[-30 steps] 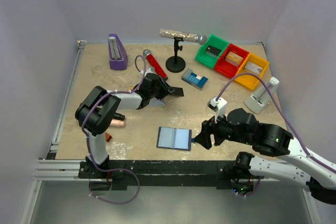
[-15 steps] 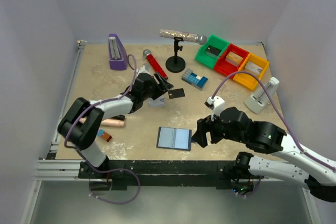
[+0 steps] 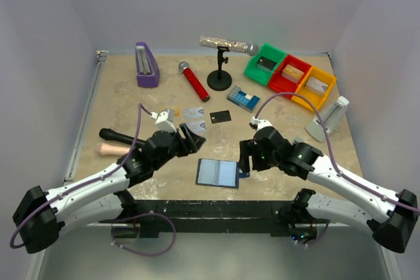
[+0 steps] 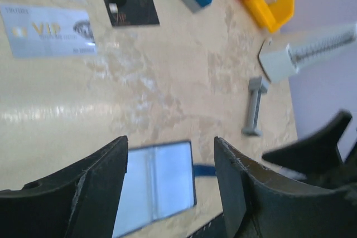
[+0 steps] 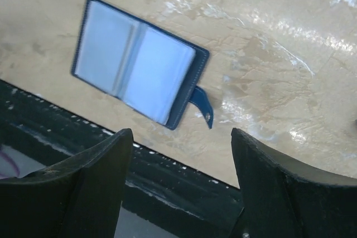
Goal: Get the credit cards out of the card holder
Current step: Remove the credit card from the card holder.
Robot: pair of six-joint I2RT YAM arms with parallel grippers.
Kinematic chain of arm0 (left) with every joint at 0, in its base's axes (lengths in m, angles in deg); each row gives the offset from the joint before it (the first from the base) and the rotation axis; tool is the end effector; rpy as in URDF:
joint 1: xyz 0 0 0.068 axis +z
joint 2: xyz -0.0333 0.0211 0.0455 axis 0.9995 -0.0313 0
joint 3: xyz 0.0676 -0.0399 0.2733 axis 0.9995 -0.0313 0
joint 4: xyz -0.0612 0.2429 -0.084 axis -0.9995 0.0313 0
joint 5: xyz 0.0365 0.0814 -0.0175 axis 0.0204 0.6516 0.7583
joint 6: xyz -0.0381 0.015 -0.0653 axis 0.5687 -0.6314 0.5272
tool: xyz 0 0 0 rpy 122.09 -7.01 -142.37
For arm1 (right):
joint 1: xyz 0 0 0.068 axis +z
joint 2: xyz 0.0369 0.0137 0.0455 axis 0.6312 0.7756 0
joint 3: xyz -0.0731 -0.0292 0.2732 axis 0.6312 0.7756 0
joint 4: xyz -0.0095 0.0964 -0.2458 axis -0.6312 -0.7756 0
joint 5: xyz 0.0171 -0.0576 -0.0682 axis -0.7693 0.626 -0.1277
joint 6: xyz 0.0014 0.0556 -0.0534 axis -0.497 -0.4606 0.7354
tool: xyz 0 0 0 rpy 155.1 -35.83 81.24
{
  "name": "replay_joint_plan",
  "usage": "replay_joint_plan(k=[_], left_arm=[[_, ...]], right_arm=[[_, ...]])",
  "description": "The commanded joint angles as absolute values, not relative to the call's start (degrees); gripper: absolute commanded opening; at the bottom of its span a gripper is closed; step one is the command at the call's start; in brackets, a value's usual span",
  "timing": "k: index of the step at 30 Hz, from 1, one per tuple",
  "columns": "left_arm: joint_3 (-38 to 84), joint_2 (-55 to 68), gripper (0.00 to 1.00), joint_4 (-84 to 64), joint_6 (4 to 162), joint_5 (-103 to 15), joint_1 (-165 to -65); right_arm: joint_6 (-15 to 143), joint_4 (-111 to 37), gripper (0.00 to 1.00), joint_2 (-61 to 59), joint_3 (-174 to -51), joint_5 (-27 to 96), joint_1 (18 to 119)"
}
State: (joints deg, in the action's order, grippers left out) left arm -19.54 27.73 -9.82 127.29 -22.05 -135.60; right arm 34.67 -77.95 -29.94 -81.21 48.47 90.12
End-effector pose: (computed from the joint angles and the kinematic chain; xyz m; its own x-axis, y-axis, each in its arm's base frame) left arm 0.1719 -0.1636 0.2360 -0.6127 -0.5202 -0.5950 0.1003 0.6956 -0.7114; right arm 0.1282 0.1468 0.2504 -0.8142 -0.0780 -0.5754 -0.3078 0.8982 0.3137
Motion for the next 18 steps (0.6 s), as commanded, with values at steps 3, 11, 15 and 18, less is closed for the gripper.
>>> replay_joint_plan(k=[3,11,15,18], left_arm=[[-31.70,35.09,0.56,-6.35,131.98,-17.83,-144.71],[-42.53,43.97,0.52,-13.14,133.66,-19.15,-145.77],[-42.79,43.46,0.52,-14.19,134.79,-20.47,-145.69],[-42.80,41.27,0.51,-17.96,135.07,-22.40,-145.69]], right_arm=[[33.26,-68.72,0.65,-21.67,-76.73,47.76,87.31],[30.71,-66.86,0.60,-13.49,-76.55,45.04,86.51],[30.45,-67.84,0.59,-10.76,-77.26,45.39,86.51],[29.13,-66.96,0.57,-10.32,-75.59,46.01,86.51]])
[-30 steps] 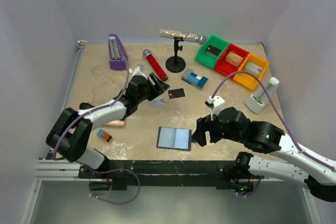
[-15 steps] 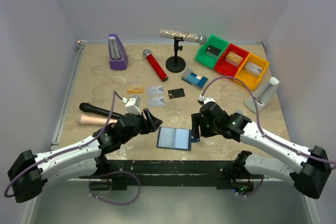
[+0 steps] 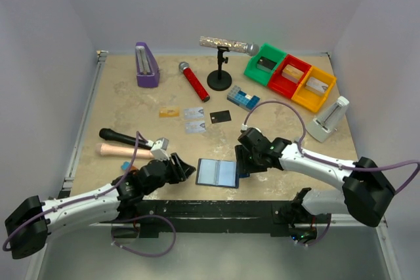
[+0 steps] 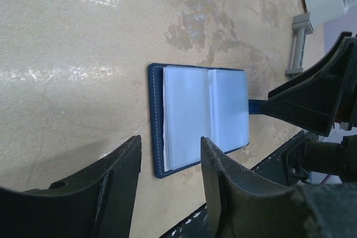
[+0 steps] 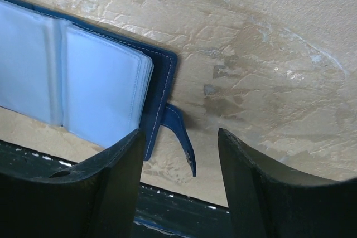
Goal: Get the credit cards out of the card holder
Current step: Remove the credit card from the card holder.
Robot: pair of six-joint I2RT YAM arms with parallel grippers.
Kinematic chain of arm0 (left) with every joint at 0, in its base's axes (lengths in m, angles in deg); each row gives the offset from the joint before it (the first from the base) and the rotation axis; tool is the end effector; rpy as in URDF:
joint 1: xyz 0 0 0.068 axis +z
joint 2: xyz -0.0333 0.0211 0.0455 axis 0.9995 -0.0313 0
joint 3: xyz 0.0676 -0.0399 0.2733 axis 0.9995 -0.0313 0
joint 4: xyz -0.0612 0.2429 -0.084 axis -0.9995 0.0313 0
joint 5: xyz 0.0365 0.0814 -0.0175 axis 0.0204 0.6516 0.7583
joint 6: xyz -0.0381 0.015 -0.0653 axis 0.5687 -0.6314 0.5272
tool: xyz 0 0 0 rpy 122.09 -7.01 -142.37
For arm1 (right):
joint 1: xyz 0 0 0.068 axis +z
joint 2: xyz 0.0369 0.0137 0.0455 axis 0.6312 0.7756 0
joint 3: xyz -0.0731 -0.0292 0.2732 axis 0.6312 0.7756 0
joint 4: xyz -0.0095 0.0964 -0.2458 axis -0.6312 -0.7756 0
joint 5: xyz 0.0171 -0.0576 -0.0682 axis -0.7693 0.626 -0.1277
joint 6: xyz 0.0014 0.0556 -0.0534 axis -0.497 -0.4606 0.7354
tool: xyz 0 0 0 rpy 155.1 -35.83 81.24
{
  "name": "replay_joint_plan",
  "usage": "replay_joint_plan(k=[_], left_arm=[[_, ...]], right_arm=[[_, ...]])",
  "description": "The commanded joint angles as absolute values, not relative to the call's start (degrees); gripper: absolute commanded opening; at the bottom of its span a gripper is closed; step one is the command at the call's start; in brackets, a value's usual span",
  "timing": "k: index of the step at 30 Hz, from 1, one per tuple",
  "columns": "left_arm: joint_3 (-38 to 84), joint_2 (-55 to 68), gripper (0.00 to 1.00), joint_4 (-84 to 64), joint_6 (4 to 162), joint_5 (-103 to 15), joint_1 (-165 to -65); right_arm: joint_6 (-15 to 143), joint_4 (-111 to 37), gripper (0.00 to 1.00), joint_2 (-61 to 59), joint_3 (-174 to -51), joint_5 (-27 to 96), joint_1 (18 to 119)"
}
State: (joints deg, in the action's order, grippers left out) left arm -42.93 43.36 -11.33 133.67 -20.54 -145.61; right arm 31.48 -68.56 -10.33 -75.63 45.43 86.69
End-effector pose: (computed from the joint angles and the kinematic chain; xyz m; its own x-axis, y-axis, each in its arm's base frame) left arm 0.1044 -0.1309 0.1377 -0.7283 -0.4438 -0.5221 0.0891 0.6941 -0.7144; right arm 0.1594 0.1687 0.1634 -0.9302 -0.0834 -0.3575 -0.1720 0.9594 0.2237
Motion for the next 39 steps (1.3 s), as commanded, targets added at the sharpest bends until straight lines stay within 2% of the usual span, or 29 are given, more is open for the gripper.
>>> replay_joint_plan(k=[1,6,9,11,14,16,20,22,25,28,31,39], left_arm=[[-42.27,40.47,0.51,-18.67,134.63,-22.93,-145.77],[-39.72,34.76,0.52,-21.57,134.01,-24.86,-145.69],[-37.79,31.77,0.52,-21.31,133.66,-25.74,-145.69],[-36.65,30.71,0.52,-20.26,133.57,-25.74,-145.69],[-36.20,30.18,0.52,-20.08,133.66,-25.66,-145.69],[-36.29,30.09,0.52,-20.08,133.75,-25.31,-145.69],[-36.12,28.78,0.52,-20.52,134.10,-25.22,-145.69],[-35.85,28.08,0.52,-21.04,134.36,-25.65,-145.69],[-35.33,27.28,0.53,-21.92,133.58,-26.62,-145.69],[-33.05,25.88,0.62,-20.61,131.21,-29.43,-145.69],[-29.88,24.21,0.67,-17.89,130.15,-30.40,-145.69],[-28.30,20.87,0.68,-18.33,130.32,-31.02,-145.69]], right_arm=[[28.96,-66.78,0.54,-10.05,-75.41,45.66,86.51],[28.08,-65.02,0.29,-9.79,-74.27,43.73,86.51],[27.99,-64.94,0.22,-9.96,-74.01,42.76,86.51],[27.90,-64.93,0.21,-10.58,-73.39,42.58,86.51],[27.72,-64.94,0.33,-11.37,-72.42,42.32,86.51],[27.81,-64.67,0.34,-11.72,-71.81,42.32,86.51],[28.08,-63.71,0.21,-11.54,-71.02,42.32,86.51],[28.16,-62.92,0.01,-12.16,-70.31,41.09,86.51],[28.69,-61.87,0.00,-14.52,-69.44,41.52,86.51],[29.39,-60.37,0.00,-17.60,-68.21,39.60,86.60],[29.74,-59.14,0.00,-20.68,-66.89,38.45,86.69],[30.18,-58.61,0.00,-21.92,-65.65,37.66,86.69]])
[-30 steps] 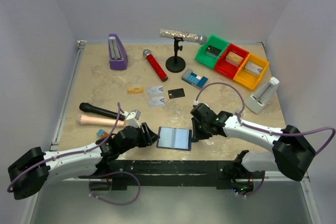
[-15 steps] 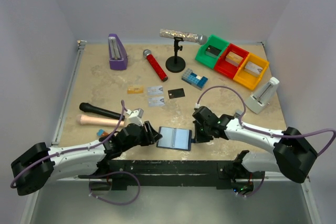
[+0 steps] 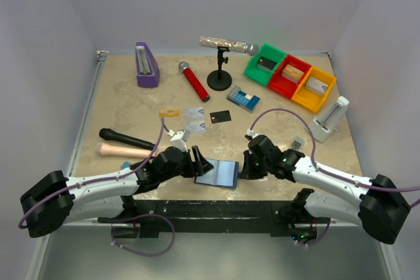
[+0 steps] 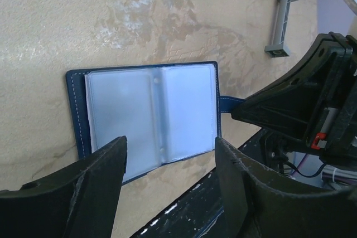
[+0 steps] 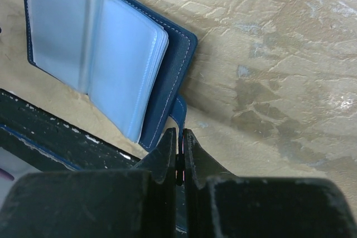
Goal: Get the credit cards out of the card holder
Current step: Remove the credit card from the card holder.
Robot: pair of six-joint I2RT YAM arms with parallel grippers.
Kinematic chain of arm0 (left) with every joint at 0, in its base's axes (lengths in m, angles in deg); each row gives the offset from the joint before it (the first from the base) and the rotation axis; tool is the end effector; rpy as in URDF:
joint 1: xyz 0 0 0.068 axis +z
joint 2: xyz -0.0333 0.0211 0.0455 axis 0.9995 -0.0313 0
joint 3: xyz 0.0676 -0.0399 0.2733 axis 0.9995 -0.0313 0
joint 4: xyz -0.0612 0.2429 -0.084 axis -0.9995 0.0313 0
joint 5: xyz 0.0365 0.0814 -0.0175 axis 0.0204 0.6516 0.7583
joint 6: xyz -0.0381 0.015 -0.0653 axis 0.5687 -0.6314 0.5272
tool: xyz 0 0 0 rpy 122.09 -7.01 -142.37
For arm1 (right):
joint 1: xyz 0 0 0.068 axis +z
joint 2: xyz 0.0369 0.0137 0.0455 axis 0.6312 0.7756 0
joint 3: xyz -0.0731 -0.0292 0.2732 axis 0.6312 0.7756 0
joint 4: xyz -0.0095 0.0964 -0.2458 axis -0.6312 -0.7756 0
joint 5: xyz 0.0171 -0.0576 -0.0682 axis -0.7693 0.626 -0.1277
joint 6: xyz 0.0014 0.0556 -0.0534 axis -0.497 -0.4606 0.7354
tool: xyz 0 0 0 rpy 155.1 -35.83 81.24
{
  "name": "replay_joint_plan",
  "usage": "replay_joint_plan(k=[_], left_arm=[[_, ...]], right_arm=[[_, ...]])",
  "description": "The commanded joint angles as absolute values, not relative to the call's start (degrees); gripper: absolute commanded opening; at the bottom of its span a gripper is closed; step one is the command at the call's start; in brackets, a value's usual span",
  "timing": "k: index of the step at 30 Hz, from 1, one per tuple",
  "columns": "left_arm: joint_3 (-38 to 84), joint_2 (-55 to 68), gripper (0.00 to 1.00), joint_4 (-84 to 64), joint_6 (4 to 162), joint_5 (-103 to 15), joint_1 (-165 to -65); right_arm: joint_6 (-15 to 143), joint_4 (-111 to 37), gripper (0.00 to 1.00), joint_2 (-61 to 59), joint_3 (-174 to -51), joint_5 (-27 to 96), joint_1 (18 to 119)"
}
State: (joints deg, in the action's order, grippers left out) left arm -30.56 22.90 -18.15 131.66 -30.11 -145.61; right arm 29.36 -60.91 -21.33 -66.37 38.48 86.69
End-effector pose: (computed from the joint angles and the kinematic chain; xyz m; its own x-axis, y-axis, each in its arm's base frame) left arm 0.1278 -0.1874 0.1652 -0.8202 -0.3199 -0.4743 0.1572 0.6711 -0.7245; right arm 0.1359 0.1548 0.1606 -0.9215 -0.0325 -0.3869 -0.2034 0.8893 0.4097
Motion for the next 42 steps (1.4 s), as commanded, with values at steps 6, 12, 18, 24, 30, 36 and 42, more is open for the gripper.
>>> replay_joint_plan(k=[6,12,18,24,30,36,42], left_arm=[[-28.21,18.32,0.68,-17.27,130.85,-30.75,-145.69],[-27.77,17.09,0.67,-15.86,131.02,-30.67,-145.69],[-28.21,15.94,0.66,-15.33,131.38,-30.40,-145.77],[-28.73,15.94,0.65,-14.54,131.90,-29.52,-145.77],[-28.82,15.77,0.65,-14.01,131.99,-29.26,-145.77],[-28.74,14.36,0.64,-16.20,131.55,-31.27,-145.77],[-29.61,14.18,0.62,-25.61,128.83,-37.24,-146.21]], right_arm=[[30.01,-57.82,0.00,-21.39,-65.21,37.40,86.69],[30.01,-57.46,0.00,-20.78,-65.30,37.31,86.69],[30.01,-57.38,0.00,-20.51,-65.39,37.22,86.69],[30.01,-57.11,0.00,-20.25,-65.21,37.13,86.69],[30.10,-56.76,0.00,-19.72,-65.48,36.69,86.69],[30.18,-55.62,0.00,-18.58,-65.56,35.55,86.69],[30.80,-55.09,0.00,-17.17,-65.92,34.76,86.69]])
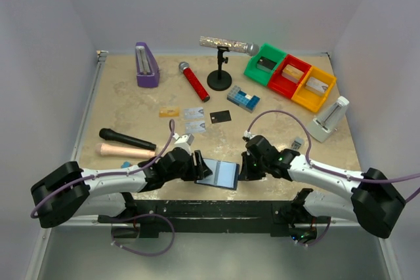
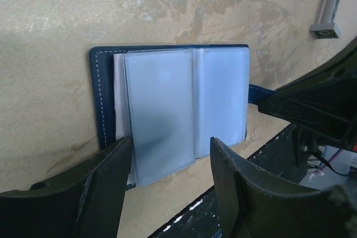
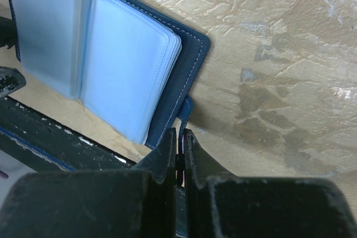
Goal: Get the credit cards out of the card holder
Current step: Remove the credit card from the card holder.
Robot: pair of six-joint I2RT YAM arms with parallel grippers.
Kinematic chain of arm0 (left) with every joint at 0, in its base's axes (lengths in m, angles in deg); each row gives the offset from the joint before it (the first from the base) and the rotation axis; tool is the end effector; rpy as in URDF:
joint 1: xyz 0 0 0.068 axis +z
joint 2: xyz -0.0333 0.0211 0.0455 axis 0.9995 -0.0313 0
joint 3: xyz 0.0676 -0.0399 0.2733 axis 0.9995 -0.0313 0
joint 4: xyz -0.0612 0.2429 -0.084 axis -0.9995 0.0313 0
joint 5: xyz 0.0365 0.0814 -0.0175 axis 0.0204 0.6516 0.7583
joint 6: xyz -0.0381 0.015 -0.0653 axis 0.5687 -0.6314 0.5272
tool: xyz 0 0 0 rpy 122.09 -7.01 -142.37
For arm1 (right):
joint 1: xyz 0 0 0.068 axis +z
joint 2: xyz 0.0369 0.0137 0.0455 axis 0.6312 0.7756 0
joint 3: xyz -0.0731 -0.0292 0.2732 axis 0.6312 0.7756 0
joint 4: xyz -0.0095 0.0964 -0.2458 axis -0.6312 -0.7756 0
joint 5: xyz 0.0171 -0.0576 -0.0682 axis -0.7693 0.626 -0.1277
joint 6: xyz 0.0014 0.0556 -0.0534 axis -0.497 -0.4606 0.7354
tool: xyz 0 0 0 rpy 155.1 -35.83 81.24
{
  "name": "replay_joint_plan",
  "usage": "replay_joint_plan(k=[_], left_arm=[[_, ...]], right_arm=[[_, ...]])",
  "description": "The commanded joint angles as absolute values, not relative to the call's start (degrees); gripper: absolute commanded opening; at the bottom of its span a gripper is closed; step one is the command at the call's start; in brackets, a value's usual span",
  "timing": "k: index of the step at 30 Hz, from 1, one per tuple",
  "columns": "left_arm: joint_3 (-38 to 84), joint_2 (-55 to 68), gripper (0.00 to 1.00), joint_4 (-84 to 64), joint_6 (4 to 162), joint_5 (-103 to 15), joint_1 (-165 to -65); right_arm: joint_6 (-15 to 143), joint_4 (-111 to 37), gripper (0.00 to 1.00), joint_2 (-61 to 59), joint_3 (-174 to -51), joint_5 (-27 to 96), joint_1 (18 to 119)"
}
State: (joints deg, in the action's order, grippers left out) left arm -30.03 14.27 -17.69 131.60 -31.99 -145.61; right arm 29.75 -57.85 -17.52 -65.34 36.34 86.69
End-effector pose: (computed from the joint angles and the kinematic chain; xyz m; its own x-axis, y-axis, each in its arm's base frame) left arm 0.1298 -0.1945 0.1355 -0.8711 -0.2439 -0.4263 0.1109 0.7478 -0.6546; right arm 0.1376 0.1603 0.1466 -0.9354 -0.0582 -0.3488 -0.2097 0.8855 0.4147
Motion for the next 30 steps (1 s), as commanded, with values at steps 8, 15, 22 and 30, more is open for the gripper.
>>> replay_joint_plan(k=[8,15,22,30], left_arm=[[-27.33,14.01,0.61,-26.67,126.37,-39.10,-147.27],[-25.48,12.78,0.61,-26.06,125.57,-39.72,-147.88],[-23.99,11.90,0.61,-25.70,124.52,-40.33,-148.41],[-16.79,7.16,0.61,-22.01,120.74,-41.12,-151.66]], right_arm=[[31.15,-55.44,0.00,-17.08,-66.09,35.20,86.69],[31.33,-55.71,0.00,-17.17,-66.09,35.20,86.69],[31.50,-55.79,0.00,-17.00,-66.09,35.02,86.69],[31.50,-55.71,0.00,-16.47,-66.27,34.93,86.69]])
